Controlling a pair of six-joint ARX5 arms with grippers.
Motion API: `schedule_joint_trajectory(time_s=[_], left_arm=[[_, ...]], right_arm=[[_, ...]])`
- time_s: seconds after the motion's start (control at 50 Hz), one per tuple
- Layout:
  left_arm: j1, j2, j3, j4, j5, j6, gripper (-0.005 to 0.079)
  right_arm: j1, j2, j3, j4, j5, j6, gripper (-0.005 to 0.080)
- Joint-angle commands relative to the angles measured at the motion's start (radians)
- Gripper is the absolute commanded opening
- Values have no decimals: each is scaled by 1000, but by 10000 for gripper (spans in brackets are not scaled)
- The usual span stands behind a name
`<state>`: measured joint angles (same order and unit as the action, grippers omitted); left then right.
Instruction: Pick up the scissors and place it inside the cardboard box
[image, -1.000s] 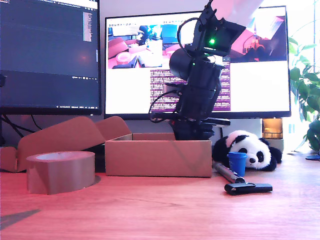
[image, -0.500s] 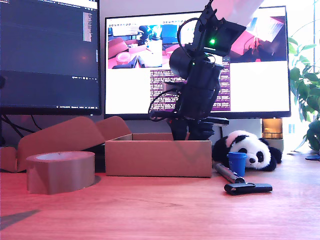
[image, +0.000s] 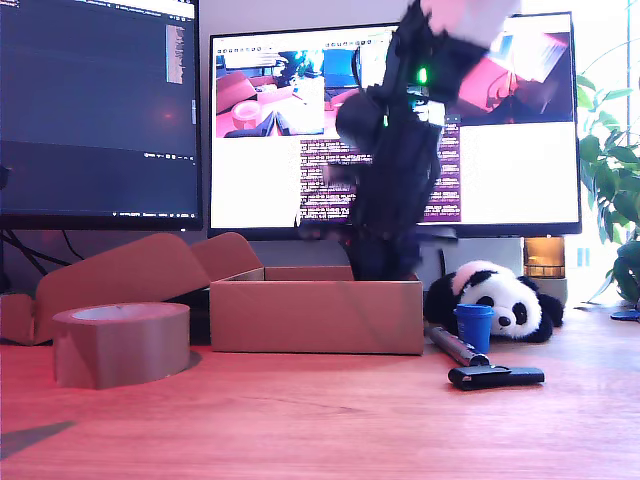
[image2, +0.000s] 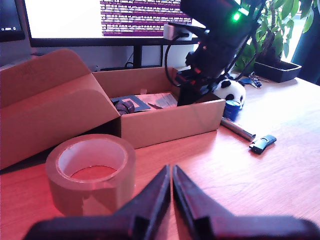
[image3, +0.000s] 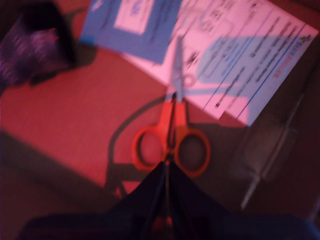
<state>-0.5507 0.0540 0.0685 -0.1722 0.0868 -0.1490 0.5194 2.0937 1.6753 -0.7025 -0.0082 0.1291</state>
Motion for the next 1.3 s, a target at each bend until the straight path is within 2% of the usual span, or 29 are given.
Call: schedule_joint_trajectory(time_s=[0.0, 0.24, 0.6, 0.8, 0.94, 1.12, 1.28], left_arm=[[-4, 5, -16, 9, 2, 0, -23], [-4, 5, -16, 9, 2, 0, -23], [-4, 5, -16, 8, 2, 0, -23], [-4, 5, -16, 8, 2, 0, -23], [-4, 5, -16, 7, 2, 0, -23], [-4, 5, -16, 8, -3, 0, -23], [0, 5, -16, -23, -80, 0, -23]], right_arm=[[16, -111, 12, -11, 15, -7, -11], [35, -299, 12, -88, 44, -33, -11], [35, -465, 13, -32, 47, -29, -10], [61, -492, -7, -23, 197, -85, -10], [61, -557, -132, 34, 202, -107, -10], [43, -695, -385, 209, 202, -117, -10], [-16, -817, -602, 301, 192, -133, -10]])
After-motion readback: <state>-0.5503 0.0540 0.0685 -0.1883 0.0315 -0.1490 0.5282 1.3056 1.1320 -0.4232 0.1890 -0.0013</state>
